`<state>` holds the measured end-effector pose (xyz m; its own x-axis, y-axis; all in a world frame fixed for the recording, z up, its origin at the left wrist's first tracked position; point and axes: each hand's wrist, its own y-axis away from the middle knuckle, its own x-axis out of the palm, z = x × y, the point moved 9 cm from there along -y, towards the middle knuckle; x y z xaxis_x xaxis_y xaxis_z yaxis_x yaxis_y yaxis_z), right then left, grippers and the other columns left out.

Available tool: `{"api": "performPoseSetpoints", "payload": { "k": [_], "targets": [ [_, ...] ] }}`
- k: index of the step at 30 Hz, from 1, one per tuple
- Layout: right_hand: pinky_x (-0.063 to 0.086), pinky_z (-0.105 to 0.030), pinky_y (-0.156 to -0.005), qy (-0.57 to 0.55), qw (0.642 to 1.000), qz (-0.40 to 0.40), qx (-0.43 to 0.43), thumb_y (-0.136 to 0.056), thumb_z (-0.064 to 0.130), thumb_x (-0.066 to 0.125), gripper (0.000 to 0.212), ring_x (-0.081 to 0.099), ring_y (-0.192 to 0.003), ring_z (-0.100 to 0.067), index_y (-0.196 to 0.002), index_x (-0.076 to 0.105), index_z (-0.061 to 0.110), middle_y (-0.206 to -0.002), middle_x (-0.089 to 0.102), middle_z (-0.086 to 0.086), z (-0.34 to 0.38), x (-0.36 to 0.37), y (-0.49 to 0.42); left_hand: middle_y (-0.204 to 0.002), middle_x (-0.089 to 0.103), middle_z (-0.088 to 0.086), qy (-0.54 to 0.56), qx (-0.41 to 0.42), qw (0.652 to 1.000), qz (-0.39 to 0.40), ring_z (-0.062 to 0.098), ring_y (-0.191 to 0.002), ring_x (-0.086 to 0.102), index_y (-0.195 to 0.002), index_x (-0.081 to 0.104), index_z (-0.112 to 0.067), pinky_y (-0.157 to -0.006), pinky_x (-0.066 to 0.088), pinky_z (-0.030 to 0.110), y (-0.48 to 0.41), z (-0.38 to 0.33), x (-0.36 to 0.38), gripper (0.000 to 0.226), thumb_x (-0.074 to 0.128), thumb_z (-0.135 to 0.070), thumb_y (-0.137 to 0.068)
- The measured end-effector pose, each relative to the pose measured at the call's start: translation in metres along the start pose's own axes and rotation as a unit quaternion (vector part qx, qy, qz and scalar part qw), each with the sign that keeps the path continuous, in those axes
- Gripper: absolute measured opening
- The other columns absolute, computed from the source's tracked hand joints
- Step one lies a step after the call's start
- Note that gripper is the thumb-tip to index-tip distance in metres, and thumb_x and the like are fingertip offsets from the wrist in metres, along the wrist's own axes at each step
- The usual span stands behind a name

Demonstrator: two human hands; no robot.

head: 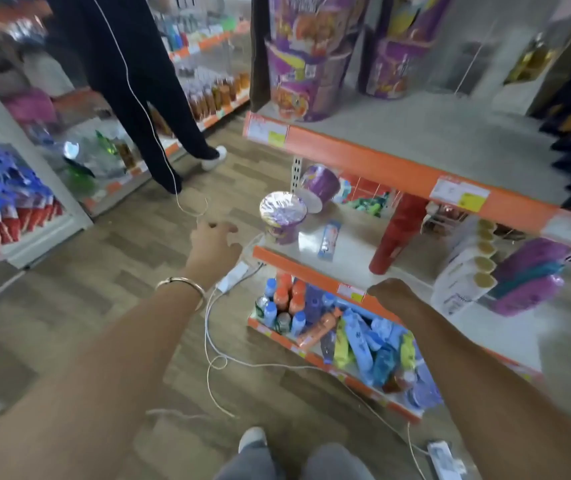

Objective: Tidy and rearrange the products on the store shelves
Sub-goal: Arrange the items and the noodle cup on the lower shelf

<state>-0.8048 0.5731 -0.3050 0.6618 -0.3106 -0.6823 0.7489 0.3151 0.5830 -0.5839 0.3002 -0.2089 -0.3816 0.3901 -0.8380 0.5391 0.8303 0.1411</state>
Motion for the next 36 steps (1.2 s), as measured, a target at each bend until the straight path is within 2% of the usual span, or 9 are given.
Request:
{"api": "performPoseSetpoints", "payload": {
  "k": [4,10,13,16,18,21,23,27,36],
  "targets": [
    [0.034,-0.030,-0.078,0.040,0.999,-0.008,0.033,-0.086,0.023,0.053,0.019,0.049,-0.084,-0.026,-0.077,0.052,0.006,-0.079,0.053,-0.010,0.001,0.023,-0.029,-0.137,0.036,0.014,0.013,-0.046,0.999,-0.004,0.032,-0.129,0.031,-0.129,0.054,-0.014,-0.108,0.028,0.034,-0.021,0.041,0.008,0.043,0.050,-0.009,-0.087],
    [0.037,-0.027,-0.080,0.094,0.994,0.015,0.048,-0.092,0.020,0.045,0.016,0.054,-0.095,-0.026,-0.082,0.057,0.017,-0.097,0.053,-0.011,0.006,0.053,-0.092,-0.137,0.031,0.020,0.053,-0.124,0.989,-0.067,0.037,-0.127,0.031,-0.128,0.054,-0.016,-0.109,0.025,0.034,-0.068,0.091,0.018,0.042,0.052,-0.013,-0.086],
    [0.038,-0.033,-0.095,0.103,0.993,-0.021,0.058,-0.096,0.017,0.037,0.033,0.048,-0.125,-0.030,-0.121,0.058,0.014,-0.129,0.053,-0.014,0.018,0.060,-0.120,-0.138,0.029,0.018,0.060,-0.123,0.986,-0.092,0.036,-0.126,0.030,-0.131,0.051,-0.016,-0.107,0.027,0.035,-0.092,0.093,0.022,0.043,0.051,-0.012,-0.087],
    [0.037,-0.034,-0.095,0.139,0.988,-0.012,0.068,-0.088,0.026,0.041,0.025,0.052,-0.116,-0.031,-0.100,0.060,0.015,-0.122,0.059,-0.014,0.026,0.076,-0.150,-0.138,0.028,0.016,0.067,-0.103,0.987,-0.100,0.034,-0.126,0.029,-0.132,0.048,-0.016,-0.105,0.029,0.036,-0.119,0.088,0.035,0.045,0.050,-0.013,-0.087],
    [0.038,-0.036,-0.090,0.108,0.991,-0.030,0.077,-0.078,0.037,0.043,0.030,0.054,-0.106,-0.032,-0.090,0.059,0.014,-0.112,0.062,-0.014,0.025,0.085,-0.175,-0.138,0.027,0.015,0.075,-0.092,0.989,-0.094,0.033,-0.127,0.030,-0.132,0.048,-0.016,-0.106,0.030,0.035,-0.136,0.082,0.049,0.046,0.051,-0.014,-0.087],
    [0.031,-0.038,-0.080,0.082,0.993,-0.051,0.071,-0.077,0.051,0.041,0.054,0.049,-0.107,-0.032,-0.105,0.060,0.009,-0.112,0.058,-0.014,0.030,0.095,-0.203,-0.137,0.028,0.013,0.100,-0.081,0.988,-0.084,0.031,-0.126,0.032,-0.131,0.049,-0.018,-0.107,0.033,0.036,-0.153,0.072,0.077,0.046,0.051,-0.013,-0.085],
    [0.032,-0.040,-0.085,0.058,0.993,-0.074,0.072,-0.077,0.057,0.043,0.063,0.048,-0.112,-0.033,-0.114,0.056,0.007,-0.118,0.056,-0.016,0.036,0.097,-0.214,-0.137,0.028,0.012,0.111,-0.078,0.987,-0.081,0.028,-0.128,0.029,-0.131,0.049,-0.019,-0.107,0.031,0.033,-0.159,0.066,0.094,0.048,0.049,-0.011,-0.084],
    [0.033,-0.043,-0.100,0.005,0.988,-0.129,0.088,-0.080,0.054,0.056,0.068,0.041,-0.123,-0.035,-0.126,0.045,0.004,-0.131,0.047,-0.016,0.043,0.094,-0.229,-0.138,0.028,0.013,0.094,-0.063,0.990,-0.081,0.029,-0.128,0.028,-0.133,0.047,-0.020,-0.105,0.027,0.029,-0.167,0.067,0.116,0.049,0.050,-0.011,-0.084],
    [0.044,-0.038,-0.098,-0.087,0.979,-0.137,0.126,-0.075,0.030,0.068,0.061,0.048,-0.119,-0.032,-0.125,0.045,0.006,-0.129,0.047,-0.015,0.056,0.106,-0.243,-0.138,0.026,0.016,0.040,-0.081,0.991,-0.097,0.037,-0.122,0.028,-0.131,0.046,-0.020,-0.108,0.028,0.041,-0.163,0.105,0.128,0.048,0.049,-0.012,-0.083]
  ]
}}
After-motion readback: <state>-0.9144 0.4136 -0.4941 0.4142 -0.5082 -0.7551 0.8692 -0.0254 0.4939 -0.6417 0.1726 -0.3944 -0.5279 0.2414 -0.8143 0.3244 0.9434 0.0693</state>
